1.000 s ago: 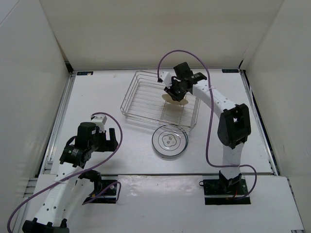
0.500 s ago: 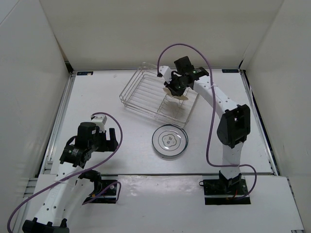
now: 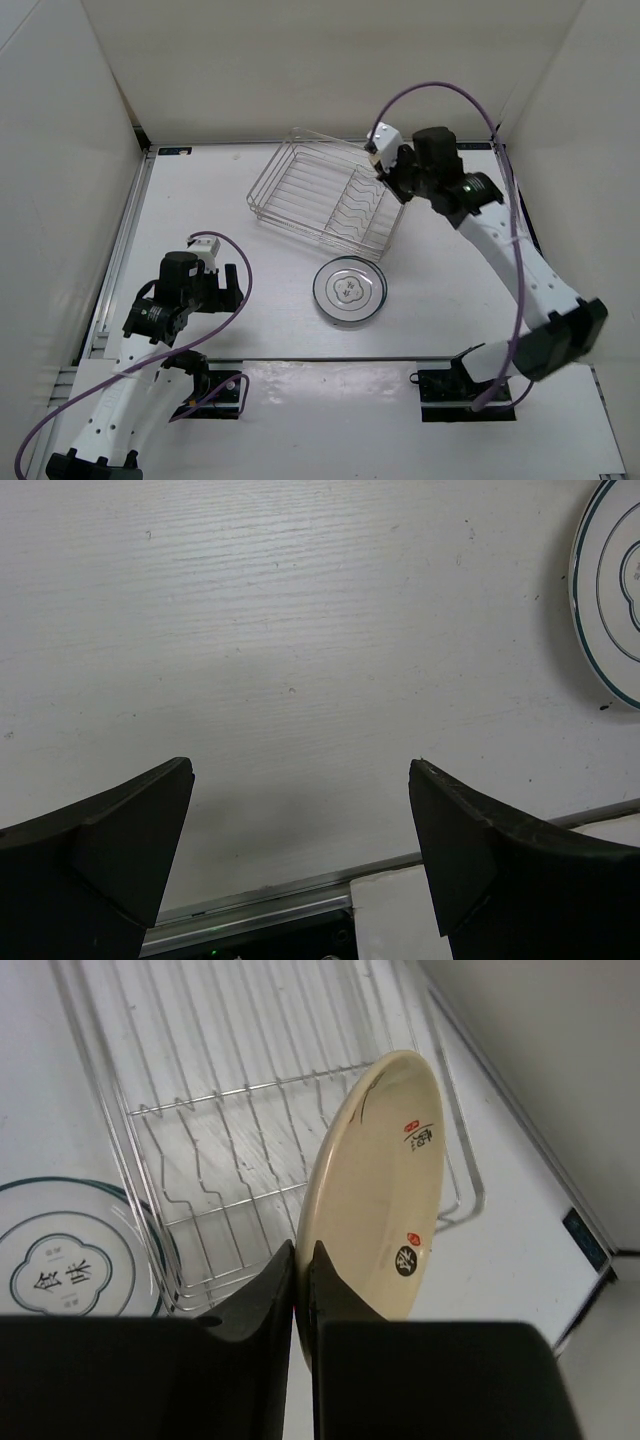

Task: Unload the plates from the dish rack

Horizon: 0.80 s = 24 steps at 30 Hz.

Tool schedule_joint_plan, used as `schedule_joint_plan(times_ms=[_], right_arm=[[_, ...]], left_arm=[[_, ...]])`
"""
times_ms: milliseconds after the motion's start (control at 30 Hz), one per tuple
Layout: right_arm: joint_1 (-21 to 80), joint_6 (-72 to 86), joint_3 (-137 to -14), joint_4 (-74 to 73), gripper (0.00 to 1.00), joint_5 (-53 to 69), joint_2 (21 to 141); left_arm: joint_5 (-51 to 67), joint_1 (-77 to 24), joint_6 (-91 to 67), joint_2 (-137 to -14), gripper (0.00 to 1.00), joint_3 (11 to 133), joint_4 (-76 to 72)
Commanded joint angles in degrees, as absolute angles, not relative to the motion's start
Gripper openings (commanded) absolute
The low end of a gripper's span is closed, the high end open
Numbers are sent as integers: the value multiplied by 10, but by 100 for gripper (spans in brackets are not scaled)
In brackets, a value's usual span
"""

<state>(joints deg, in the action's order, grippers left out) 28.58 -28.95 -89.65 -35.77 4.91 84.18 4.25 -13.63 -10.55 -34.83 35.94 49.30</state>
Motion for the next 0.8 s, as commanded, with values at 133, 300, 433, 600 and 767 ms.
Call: schedule_joint_plan(times_ms=[133, 300, 433, 600, 767], right_arm=[[282, -196, -729, -293, 0, -144, 697], [282, -156, -596, -284, 0, -219, 645], [278, -110, -514, -292, 0, -256, 647], [271, -54, -469, -287, 0, -280, 659], [265, -29, -457, -292, 11, -280, 679]], left_arm=[[54, -137, -107, -352, 100, 365, 489], [54, -138, -107, -352, 100, 365, 489], [54, -137, -107, -355, 100, 365, 490], [47, -137, -107, -352, 100, 365, 492], [40, -137, -107, -357, 100, 366, 495]])
